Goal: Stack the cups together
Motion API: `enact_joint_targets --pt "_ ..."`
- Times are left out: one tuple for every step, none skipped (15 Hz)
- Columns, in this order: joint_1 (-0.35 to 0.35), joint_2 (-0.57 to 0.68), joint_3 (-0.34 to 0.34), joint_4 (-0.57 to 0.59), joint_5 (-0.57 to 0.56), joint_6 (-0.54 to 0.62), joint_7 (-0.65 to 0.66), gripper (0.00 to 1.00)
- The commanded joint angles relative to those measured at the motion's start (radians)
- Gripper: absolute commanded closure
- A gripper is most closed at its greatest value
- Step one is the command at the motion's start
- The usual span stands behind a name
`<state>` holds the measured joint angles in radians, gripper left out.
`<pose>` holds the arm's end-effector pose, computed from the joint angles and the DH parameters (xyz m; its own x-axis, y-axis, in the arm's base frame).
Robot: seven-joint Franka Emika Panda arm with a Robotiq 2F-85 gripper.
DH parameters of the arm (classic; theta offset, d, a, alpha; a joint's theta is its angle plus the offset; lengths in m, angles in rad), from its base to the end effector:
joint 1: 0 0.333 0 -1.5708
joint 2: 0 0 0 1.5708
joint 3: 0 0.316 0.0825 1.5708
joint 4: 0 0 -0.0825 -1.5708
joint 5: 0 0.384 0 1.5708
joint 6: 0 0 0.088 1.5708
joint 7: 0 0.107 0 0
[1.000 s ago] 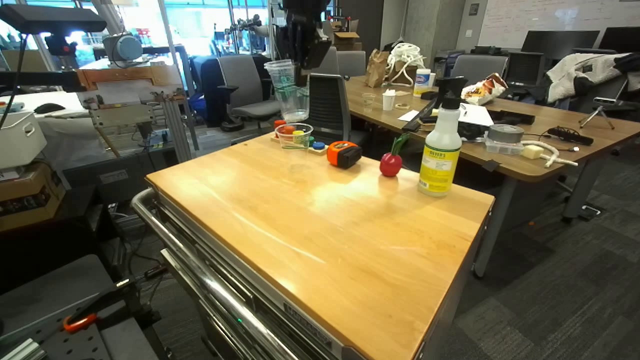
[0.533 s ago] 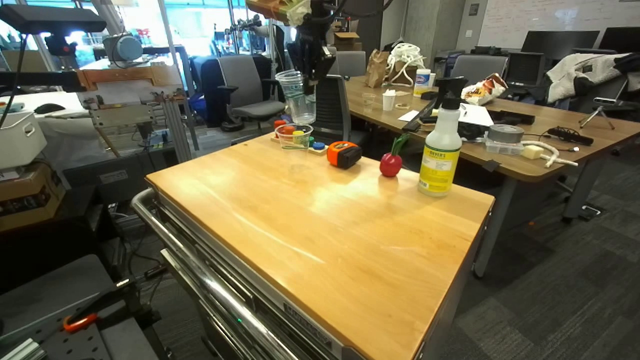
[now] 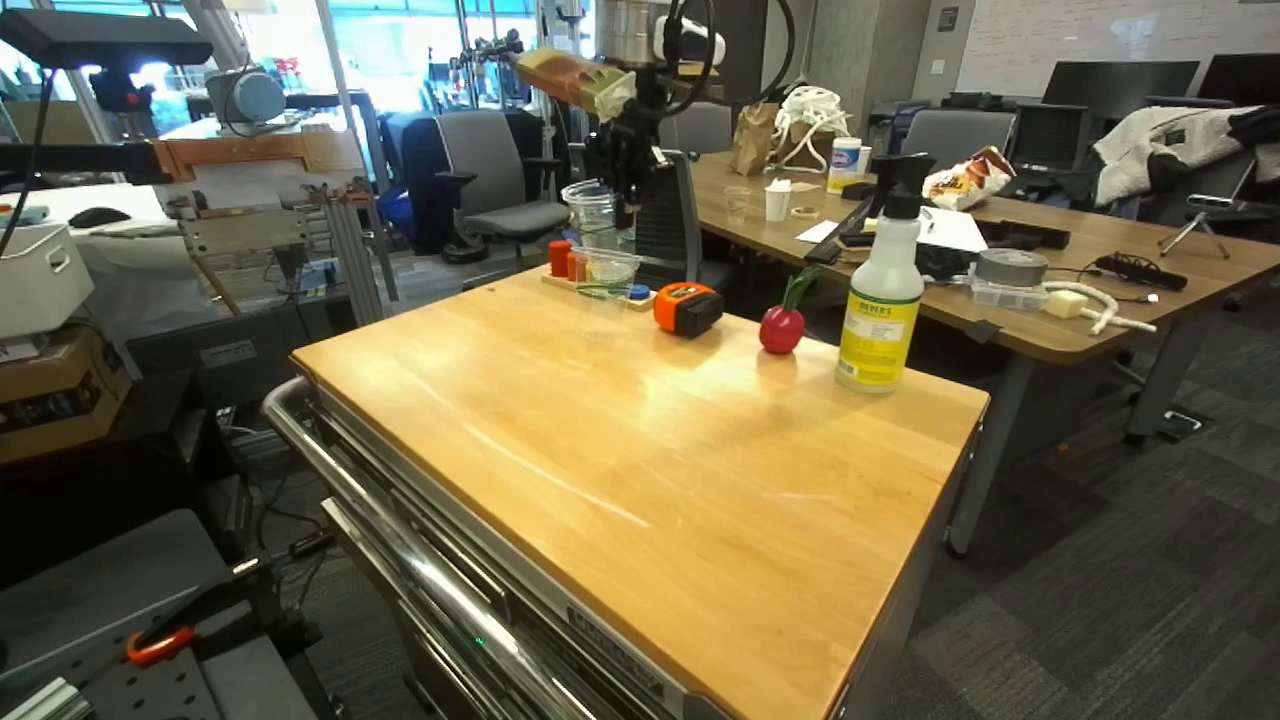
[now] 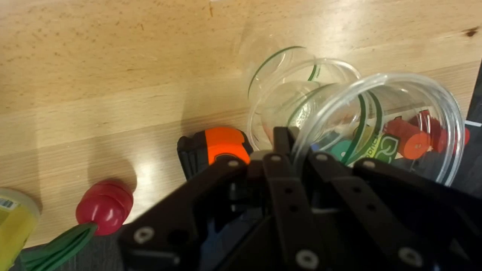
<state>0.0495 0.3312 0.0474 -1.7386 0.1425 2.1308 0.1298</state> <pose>0.6486 0.0667 0.3929 0.9932 -0.1105 0.0368 -0.1040 -0.9838 -0.1460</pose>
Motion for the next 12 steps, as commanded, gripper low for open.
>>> enact_joint_targets --pt "0.007 0.028 0.007 0.047 0.011 -0.016 0.004 0.99" --pt "0.006 0.024 0.008 0.040 0.011 -0.019 0.001 0.99" --pt "0.006 0.015 0.009 0.031 0.011 -0.023 -0.002 0.99" --pt "0.007 0.008 0.009 0.024 0.007 -0.025 -0.001 0.99" --pt "0.007 -0.002 0.008 0.014 0.003 -0.031 0.000 0.99" --pt "0.009 -0.012 0.005 0.006 -0.006 -0.037 0.003 0.99" --pt "0.007 -0.017 0.006 0.004 0.001 -0.047 0.006 0.99" --pt "0.008 -0.025 0.004 -0.003 -0.006 -0.050 0.005 0.99" --pt "0.010 -0.033 0.000 -0.012 -0.020 -0.051 0.005 0.99" --pt "0.011 -0.039 -0.003 -0.021 -0.033 -0.048 0.006 0.99" --pt "0.013 -0.044 -0.008 -0.035 -0.053 -0.035 0.005 0.99" --pt "0.013 -0.046 -0.010 -0.045 -0.067 -0.026 0.002 0.99"
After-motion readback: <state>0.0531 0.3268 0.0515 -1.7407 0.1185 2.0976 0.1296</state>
